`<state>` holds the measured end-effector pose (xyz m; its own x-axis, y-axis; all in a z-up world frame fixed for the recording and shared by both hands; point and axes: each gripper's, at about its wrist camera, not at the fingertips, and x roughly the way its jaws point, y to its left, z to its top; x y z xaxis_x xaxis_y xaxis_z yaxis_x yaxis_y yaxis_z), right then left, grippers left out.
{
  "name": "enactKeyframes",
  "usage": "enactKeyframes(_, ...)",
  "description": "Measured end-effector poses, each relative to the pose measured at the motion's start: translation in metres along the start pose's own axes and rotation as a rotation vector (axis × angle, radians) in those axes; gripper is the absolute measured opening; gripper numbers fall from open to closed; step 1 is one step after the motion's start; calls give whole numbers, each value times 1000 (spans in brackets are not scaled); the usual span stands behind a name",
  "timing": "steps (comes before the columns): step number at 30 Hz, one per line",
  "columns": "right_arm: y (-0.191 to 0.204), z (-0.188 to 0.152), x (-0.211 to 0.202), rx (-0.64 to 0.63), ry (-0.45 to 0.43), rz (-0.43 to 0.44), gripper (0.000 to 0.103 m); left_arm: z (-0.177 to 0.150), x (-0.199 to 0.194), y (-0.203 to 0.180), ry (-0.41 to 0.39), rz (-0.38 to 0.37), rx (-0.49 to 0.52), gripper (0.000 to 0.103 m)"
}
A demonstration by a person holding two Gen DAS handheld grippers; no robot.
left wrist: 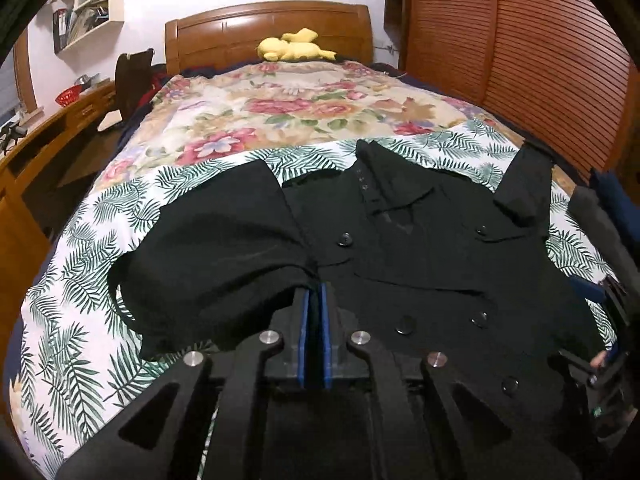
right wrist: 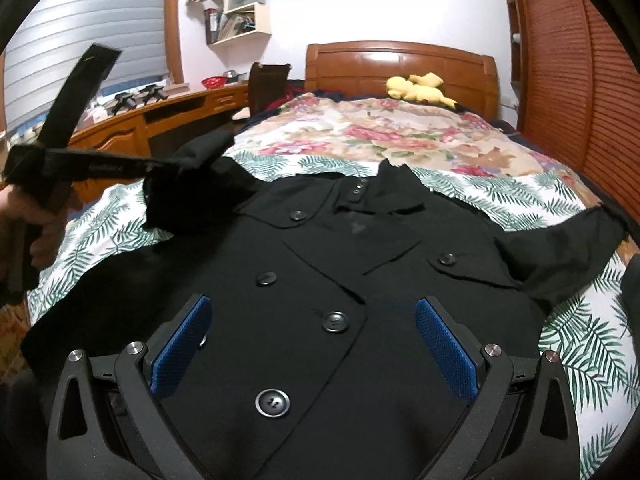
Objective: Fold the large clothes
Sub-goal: 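Lift the held sleeve with the left gripper and fold it across the coat body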
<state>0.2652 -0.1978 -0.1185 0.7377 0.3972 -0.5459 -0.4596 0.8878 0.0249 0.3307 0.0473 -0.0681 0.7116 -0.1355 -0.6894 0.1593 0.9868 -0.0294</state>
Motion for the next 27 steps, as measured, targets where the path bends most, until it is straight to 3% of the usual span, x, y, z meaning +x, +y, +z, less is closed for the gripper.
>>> enactKeyframes(6,-4,-1,9,-1,16,1,103,-3,-24,10,-60,-38,-45,28)
enactKeyframes(16,14,-8,26,-46,47,18,103,-7,-71,37,-133,1,-22,38)
enactKeyframes(20,20,-9,29,-56,53,22,103,-15,-53,70,-88,36,-69,40)
enactKeyframes(24,24,-11,33,-66,65,20,103,-33,-15,105,-26,118,-99,41)
enactKeyframes(27,26,-14,37,-74,81,17,103,-46,14,128,26,131,-149,41)
